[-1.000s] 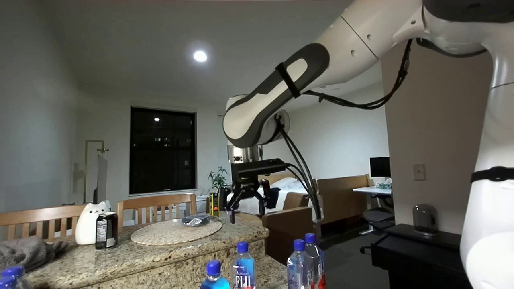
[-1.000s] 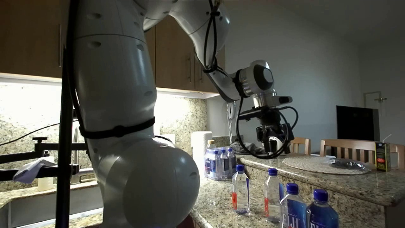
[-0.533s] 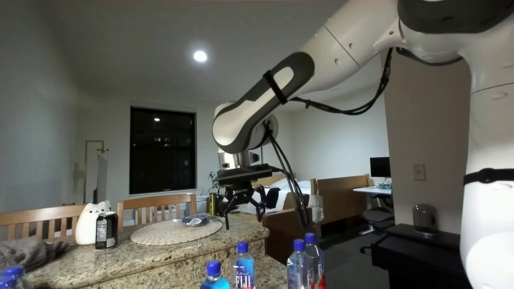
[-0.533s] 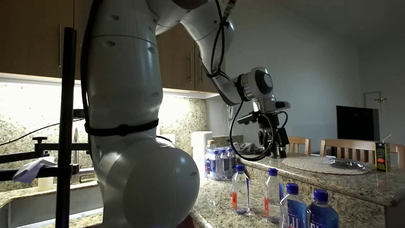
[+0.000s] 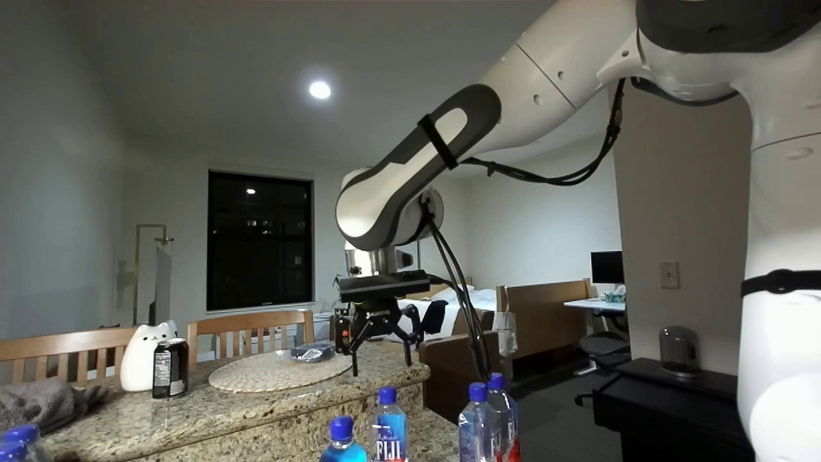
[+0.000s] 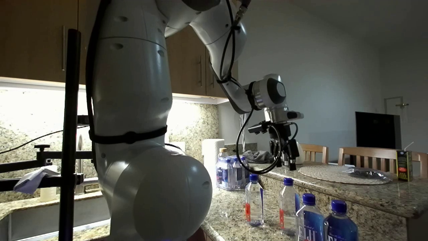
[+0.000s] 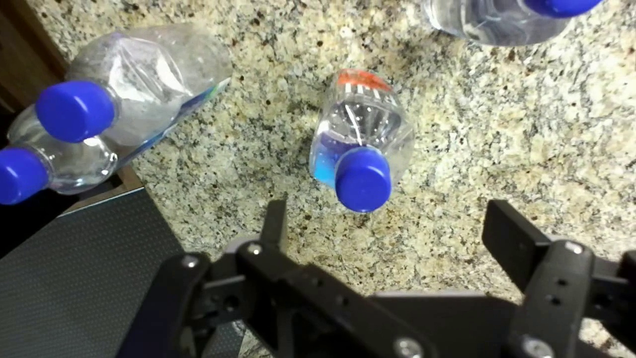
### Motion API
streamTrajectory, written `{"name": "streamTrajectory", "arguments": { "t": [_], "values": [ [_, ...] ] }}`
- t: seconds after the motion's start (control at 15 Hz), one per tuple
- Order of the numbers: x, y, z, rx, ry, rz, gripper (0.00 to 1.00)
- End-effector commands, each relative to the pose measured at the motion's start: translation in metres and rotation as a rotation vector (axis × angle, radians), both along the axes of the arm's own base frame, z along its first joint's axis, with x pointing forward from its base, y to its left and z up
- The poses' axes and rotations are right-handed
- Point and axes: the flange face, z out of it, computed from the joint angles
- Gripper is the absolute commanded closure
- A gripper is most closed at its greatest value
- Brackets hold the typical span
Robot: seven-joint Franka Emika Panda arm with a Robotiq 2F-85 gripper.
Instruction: Arrange the water bottles in a straight line.
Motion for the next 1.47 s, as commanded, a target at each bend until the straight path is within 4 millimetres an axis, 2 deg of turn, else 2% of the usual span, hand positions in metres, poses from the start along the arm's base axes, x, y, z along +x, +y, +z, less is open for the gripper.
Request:
{"name": "streamTrajectory", "arguments": {
  "t": [0.0,0.27,0.87,0.93,1.0,1.07,1.13,1.33,1.4],
  "values": [
    [-0.006,0.002,-0.008,0.007,-0.064,-0.115,0.0],
    [-0.005,-0.001,-0.019,0.018,-0.123,-0.184,0.0],
    [0.0,-0.009,-0.043,0.075,-0.112,-0.209,0.0],
    [0.0,-0.008,-0.044,0.08,-0.11,-0.211,0.04],
    [0.0,-0.007,-0.046,0.082,-0.109,-0.213,0.19],
    [0.001,-0.006,-0.047,0.083,-0.108,-0.212,0.24],
    [0.001,-0.005,-0.048,0.08,-0.109,-0.211,0.25],
    [0.002,-0.004,-0.052,0.077,-0.105,-0.206,0.38],
    [0.002,-0.004,-0.053,0.077,-0.103,-0.206,0.58]
  ]
}}
